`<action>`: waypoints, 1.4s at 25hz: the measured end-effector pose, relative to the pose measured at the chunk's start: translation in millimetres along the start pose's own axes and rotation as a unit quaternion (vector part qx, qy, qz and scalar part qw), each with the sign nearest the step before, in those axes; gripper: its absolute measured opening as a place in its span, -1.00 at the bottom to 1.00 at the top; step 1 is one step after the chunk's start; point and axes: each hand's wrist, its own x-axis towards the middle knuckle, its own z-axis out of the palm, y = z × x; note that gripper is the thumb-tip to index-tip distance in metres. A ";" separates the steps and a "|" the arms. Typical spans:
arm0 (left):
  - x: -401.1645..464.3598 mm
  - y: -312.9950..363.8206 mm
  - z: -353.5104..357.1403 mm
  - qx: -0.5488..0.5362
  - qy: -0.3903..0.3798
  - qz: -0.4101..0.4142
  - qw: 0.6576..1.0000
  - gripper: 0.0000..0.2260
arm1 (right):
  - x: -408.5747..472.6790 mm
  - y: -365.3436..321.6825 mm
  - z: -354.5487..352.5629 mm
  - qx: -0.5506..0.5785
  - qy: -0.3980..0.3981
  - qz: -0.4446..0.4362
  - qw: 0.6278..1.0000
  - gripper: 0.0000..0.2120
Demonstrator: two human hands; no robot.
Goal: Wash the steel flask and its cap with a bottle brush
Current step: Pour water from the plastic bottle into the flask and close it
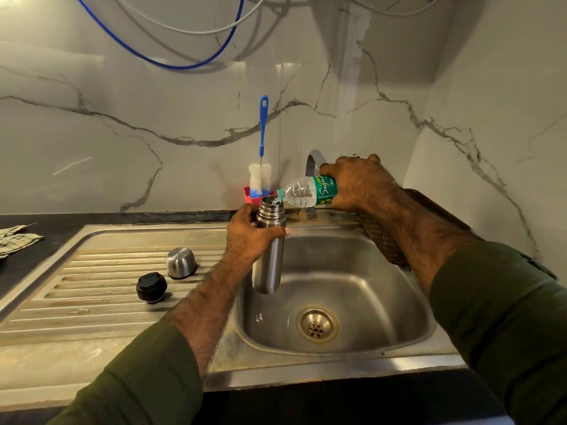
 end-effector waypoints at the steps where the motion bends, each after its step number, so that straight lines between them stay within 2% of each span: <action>1: 0.6 -0.1 0.1 -0.001 0.001 0.000 1.000 -0.34 | 0.3 0.0 0.1 -0.001 0.000 -0.001 1.000 -0.29; 35: -2.2 -4.2 -0.3 -0.006 -0.004 0.004 1.000 -0.37 | -2.5 -7.7 -14.6 -0.061 0.011 -0.014 0.998 -0.29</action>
